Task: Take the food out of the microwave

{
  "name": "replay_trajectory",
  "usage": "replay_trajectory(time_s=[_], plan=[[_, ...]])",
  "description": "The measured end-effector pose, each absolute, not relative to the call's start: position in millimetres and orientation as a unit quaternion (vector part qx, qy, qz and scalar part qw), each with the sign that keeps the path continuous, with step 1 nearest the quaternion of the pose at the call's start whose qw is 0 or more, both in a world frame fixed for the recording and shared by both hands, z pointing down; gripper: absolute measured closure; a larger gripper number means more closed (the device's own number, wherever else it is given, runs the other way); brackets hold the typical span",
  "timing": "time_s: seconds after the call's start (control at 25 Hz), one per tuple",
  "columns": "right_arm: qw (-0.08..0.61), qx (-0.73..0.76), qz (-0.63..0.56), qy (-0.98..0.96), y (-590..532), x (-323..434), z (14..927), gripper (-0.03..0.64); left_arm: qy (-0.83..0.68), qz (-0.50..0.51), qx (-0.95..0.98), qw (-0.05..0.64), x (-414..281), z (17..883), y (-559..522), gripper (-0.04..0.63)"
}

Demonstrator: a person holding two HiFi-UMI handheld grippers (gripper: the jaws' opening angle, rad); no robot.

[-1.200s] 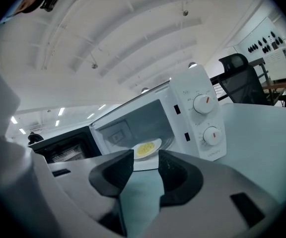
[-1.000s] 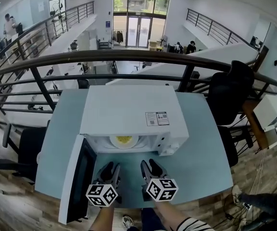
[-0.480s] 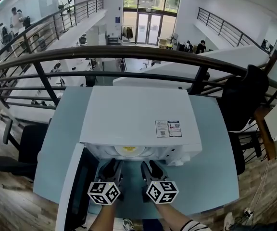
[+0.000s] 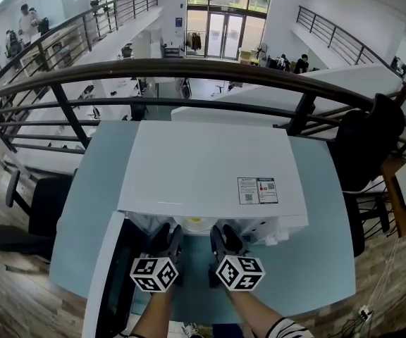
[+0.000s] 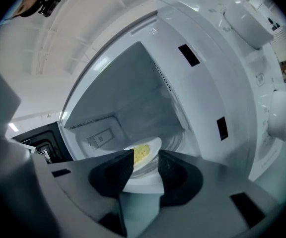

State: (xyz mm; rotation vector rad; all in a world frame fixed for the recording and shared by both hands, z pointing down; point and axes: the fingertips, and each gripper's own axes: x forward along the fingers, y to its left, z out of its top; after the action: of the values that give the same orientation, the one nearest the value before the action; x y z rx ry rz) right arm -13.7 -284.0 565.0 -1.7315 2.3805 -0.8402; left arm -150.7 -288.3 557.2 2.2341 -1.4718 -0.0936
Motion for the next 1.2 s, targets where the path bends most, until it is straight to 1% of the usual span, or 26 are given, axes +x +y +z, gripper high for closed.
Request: replay_trajectory(time_s=[0.48,0.76,1.0,1.2], plan=[[0.028,-0.592,-0.255,0.764,-318,-17,561,0.468,-0.533,-0.023,0.814,0.228,-146,563,-301,0.469],[0.001,-0.601,-0.255,0.757,-324,-18,572,0.468,-0.533,-0.005,0.814,0.230,-143,570,-306,0.469],[-0.037,-0.608,-0.257,0.751,-324,-23,580,0.468,-0.525,0.014,0.817,0.237,-138,575,-307,0.469],[-0.025,-0.600,-0.262,0.756,-322,-26,580,0.468,-0.522,0.012,0.817,0.246,-137,575,-309,0.469]])
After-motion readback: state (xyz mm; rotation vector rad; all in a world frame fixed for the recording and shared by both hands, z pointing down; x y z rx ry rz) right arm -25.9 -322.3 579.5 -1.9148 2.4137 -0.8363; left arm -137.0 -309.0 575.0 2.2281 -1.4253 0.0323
